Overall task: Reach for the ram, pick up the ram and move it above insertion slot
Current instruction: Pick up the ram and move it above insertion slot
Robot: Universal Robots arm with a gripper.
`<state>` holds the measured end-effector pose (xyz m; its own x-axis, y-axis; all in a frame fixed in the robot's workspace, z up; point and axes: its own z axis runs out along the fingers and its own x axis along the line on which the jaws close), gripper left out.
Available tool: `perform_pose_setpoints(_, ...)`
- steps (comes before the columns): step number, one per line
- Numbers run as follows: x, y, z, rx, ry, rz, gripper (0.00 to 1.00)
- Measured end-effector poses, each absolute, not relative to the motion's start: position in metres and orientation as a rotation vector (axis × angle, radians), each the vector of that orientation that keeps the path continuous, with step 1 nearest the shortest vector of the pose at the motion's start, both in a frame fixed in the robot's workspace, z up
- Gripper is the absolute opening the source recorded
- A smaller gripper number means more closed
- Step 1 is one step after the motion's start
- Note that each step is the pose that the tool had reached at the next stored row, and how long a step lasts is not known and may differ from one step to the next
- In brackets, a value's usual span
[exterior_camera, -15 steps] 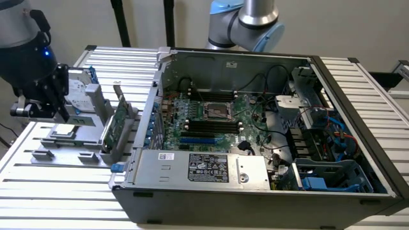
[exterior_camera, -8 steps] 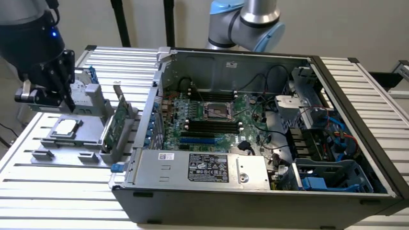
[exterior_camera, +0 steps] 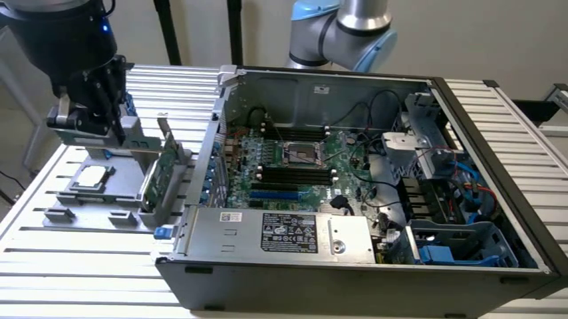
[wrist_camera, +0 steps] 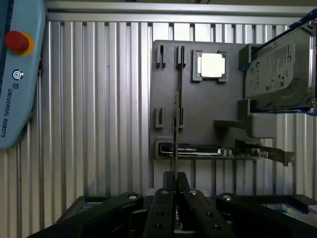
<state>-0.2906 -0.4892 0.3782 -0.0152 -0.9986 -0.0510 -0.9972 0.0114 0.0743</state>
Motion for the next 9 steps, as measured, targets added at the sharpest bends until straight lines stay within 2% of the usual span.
perform_pose_setpoints(9, -0.254, -0.489, 0.39, 2.211, -2.22, -0.162, 0.14)
